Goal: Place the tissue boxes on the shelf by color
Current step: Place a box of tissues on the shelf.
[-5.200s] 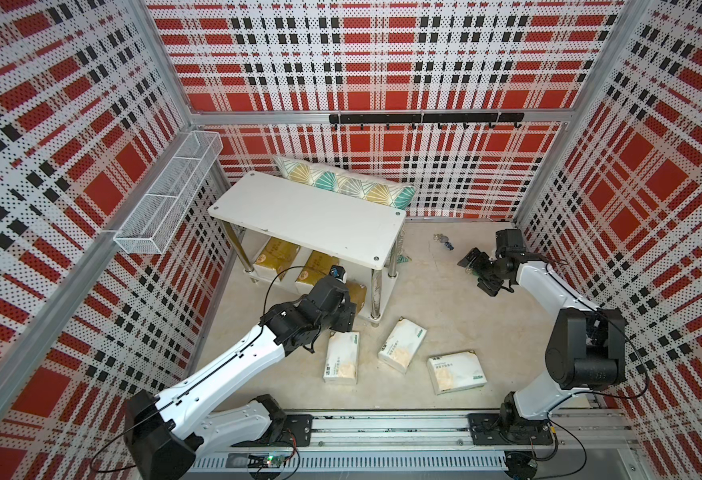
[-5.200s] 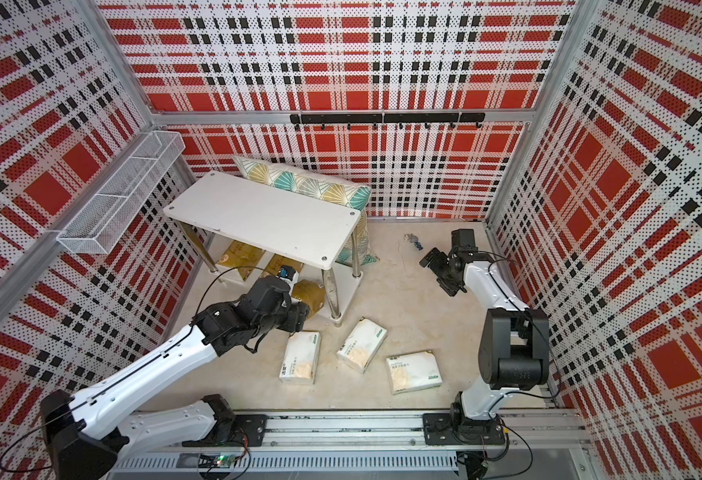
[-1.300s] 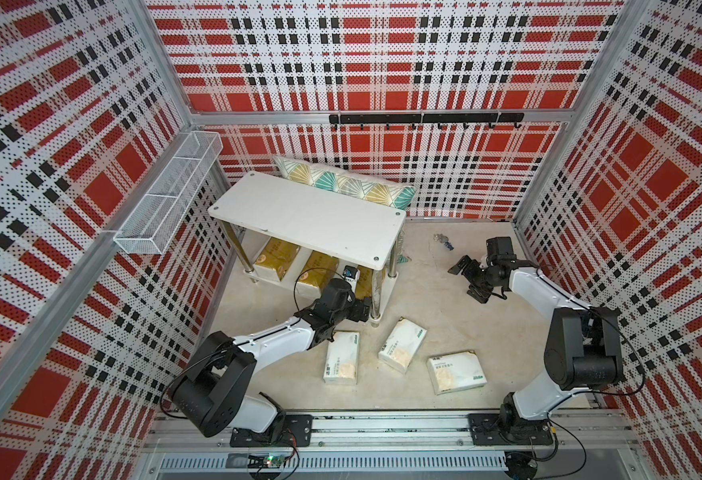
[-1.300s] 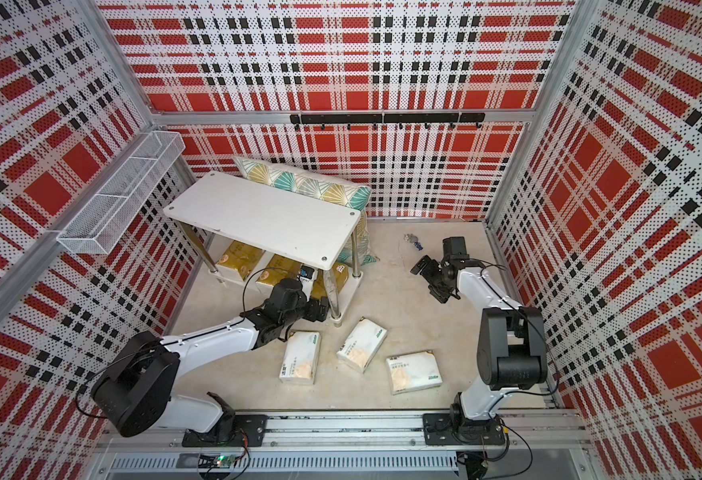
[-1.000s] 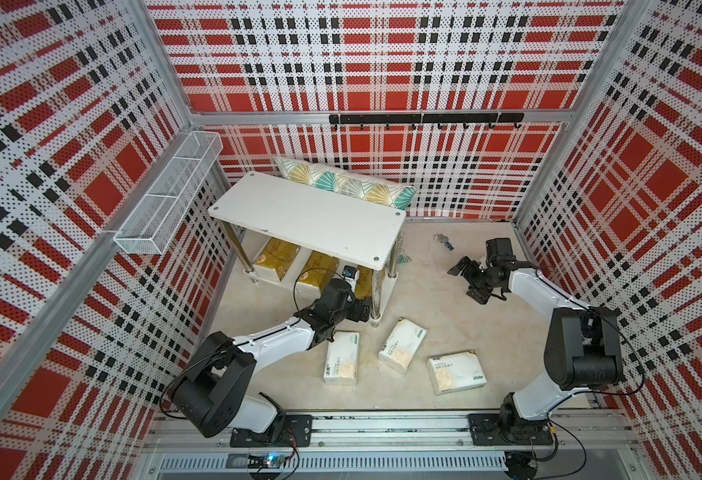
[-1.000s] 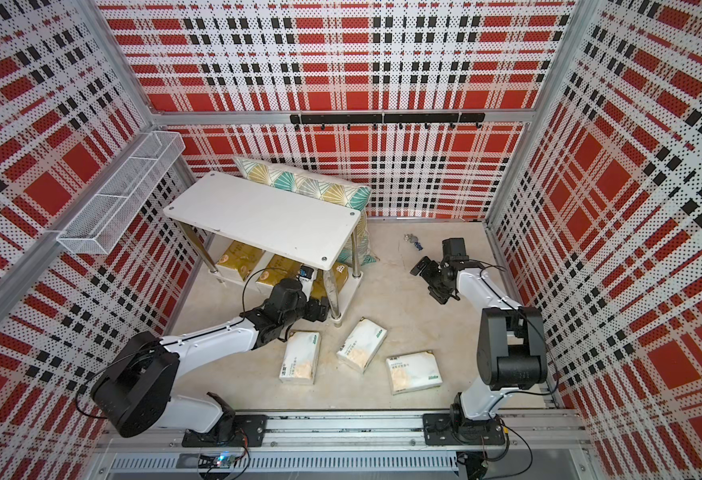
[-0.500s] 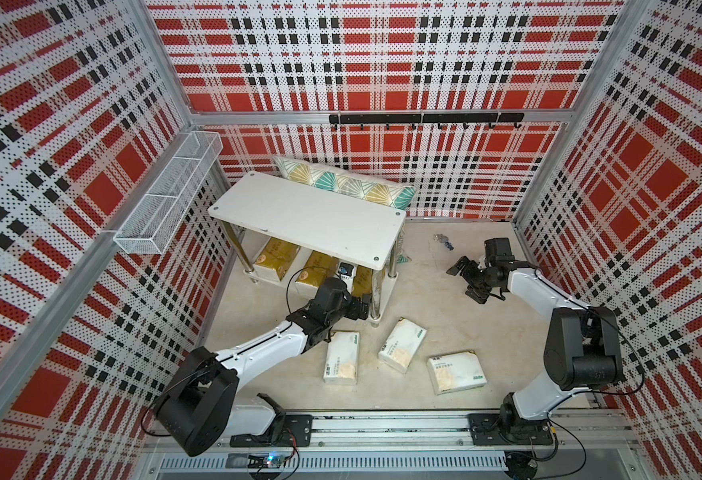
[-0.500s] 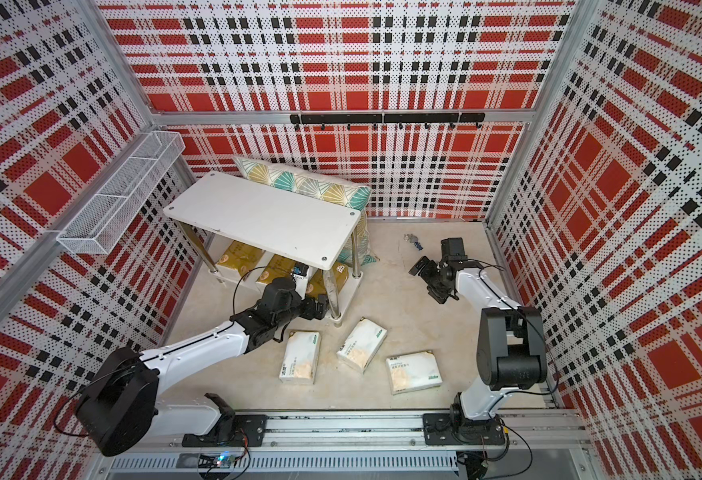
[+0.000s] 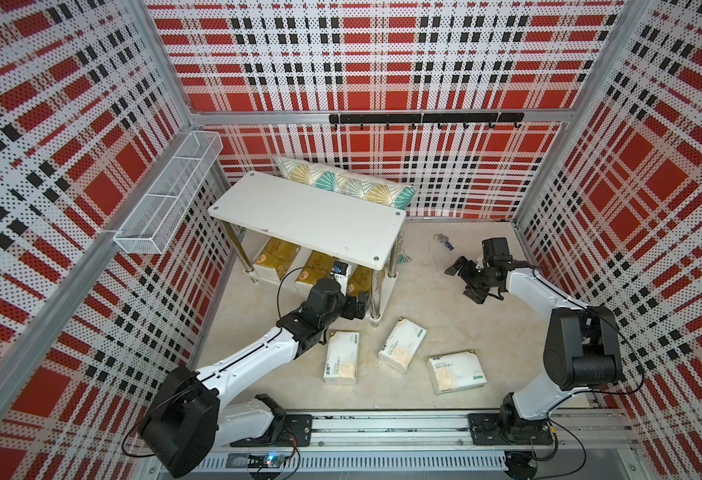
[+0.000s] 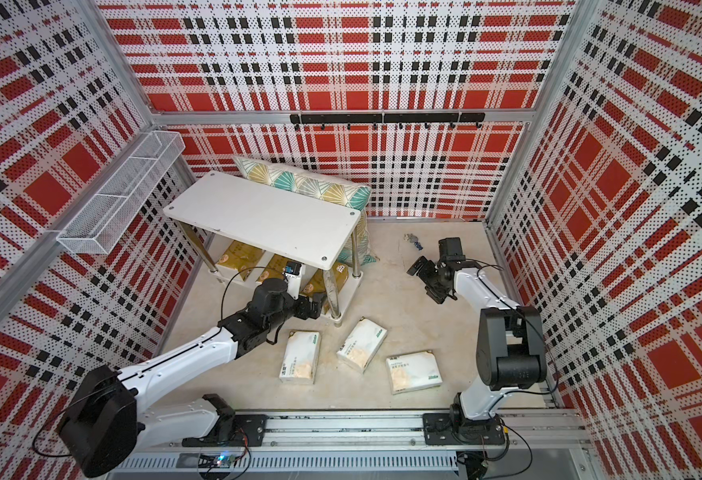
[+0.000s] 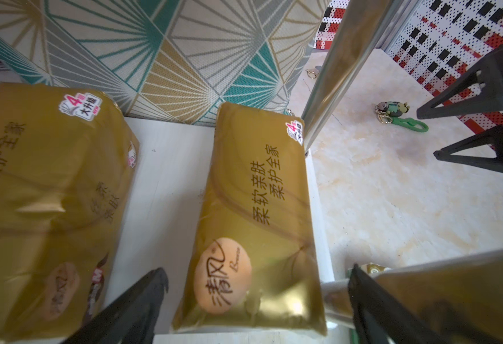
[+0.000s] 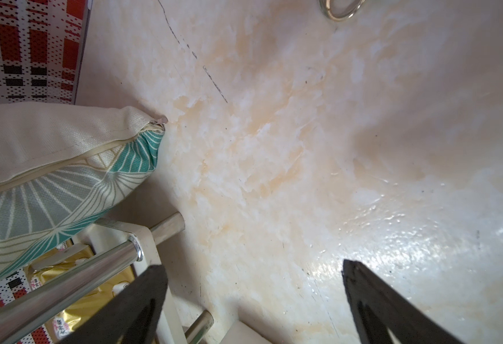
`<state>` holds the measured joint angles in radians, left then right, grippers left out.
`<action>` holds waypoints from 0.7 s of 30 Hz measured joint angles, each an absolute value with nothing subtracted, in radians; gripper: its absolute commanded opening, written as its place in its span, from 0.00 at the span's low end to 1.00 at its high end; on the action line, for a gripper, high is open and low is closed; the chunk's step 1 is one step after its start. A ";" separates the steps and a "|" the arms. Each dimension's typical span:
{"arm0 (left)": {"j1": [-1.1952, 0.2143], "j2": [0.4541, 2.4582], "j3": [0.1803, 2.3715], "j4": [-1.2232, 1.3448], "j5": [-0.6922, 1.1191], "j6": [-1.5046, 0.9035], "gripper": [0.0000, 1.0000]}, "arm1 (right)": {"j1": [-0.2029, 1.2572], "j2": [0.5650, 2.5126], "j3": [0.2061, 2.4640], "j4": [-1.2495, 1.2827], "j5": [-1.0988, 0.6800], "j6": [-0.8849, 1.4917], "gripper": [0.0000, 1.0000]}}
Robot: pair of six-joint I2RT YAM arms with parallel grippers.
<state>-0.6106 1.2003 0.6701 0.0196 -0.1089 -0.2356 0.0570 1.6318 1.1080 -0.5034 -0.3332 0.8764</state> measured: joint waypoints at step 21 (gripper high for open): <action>-0.634 0.894 0.635 -0.207 -0.229 -0.471 0.99 | 0.083 1.641 1.119 -0.505 -0.313 0.869 1.00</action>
<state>-0.6342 0.8936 0.6346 -0.2070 -0.2295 -0.4713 0.0826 1.6405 1.1191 -0.5045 -0.3126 0.8688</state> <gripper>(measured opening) 0.992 0.998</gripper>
